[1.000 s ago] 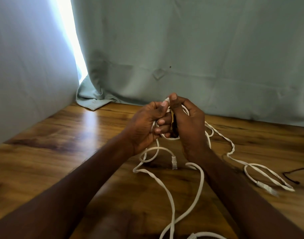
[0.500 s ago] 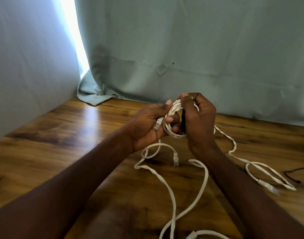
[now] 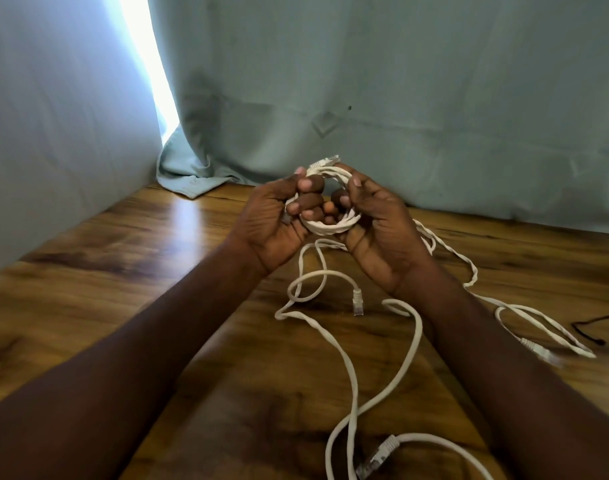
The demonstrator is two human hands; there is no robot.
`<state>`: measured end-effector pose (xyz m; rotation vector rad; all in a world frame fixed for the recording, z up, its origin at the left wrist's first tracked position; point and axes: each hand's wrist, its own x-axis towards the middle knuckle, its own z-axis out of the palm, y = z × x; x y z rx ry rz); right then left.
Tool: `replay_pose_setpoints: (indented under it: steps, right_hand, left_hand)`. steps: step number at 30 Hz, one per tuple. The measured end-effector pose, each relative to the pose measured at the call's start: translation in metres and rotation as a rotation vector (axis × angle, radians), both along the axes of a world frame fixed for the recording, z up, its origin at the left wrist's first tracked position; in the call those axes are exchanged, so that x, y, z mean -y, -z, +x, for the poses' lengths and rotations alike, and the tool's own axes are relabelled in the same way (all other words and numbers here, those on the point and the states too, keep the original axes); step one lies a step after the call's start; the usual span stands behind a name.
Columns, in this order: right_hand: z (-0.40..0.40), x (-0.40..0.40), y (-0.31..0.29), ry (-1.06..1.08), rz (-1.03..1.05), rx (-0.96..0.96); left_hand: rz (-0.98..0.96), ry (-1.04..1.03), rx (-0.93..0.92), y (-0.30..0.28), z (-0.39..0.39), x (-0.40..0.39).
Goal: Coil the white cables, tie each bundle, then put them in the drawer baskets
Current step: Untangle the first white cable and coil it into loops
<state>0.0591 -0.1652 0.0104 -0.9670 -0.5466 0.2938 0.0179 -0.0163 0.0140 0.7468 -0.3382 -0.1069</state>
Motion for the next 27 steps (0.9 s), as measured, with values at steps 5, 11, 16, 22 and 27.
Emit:
replay_pose_setpoints:
  steps: [5, 11, 16, 22, 27]
  right_hand:
    - [0.007, 0.003, 0.007, -0.222, 0.187, -0.119]
    - [0.012, 0.003, 0.009, -0.295, 0.235, -0.107]
    - [0.012, 0.007, 0.014, -0.258, 0.213, -0.09]
    - [0.007, 0.009, 0.0, -0.192, 0.072, -0.076]
    - [0.005, 0.009, -0.001, -0.096, -0.01, -0.087]
  left_hand:
    - [-0.075, 0.017, -0.018, 0.002, 0.003, -0.001]
    - [-0.04, -0.006, 0.067, 0.002, 0.004, -0.001]
    - [-0.001, -0.078, 0.073, 0.008, 0.01, 0.001]
    - [-0.034, -0.132, 0.027, 0.004, 0.007, -0.004]
    - [-0.075, -0.08, 0.025, 0.003, 0.002, -0.001]
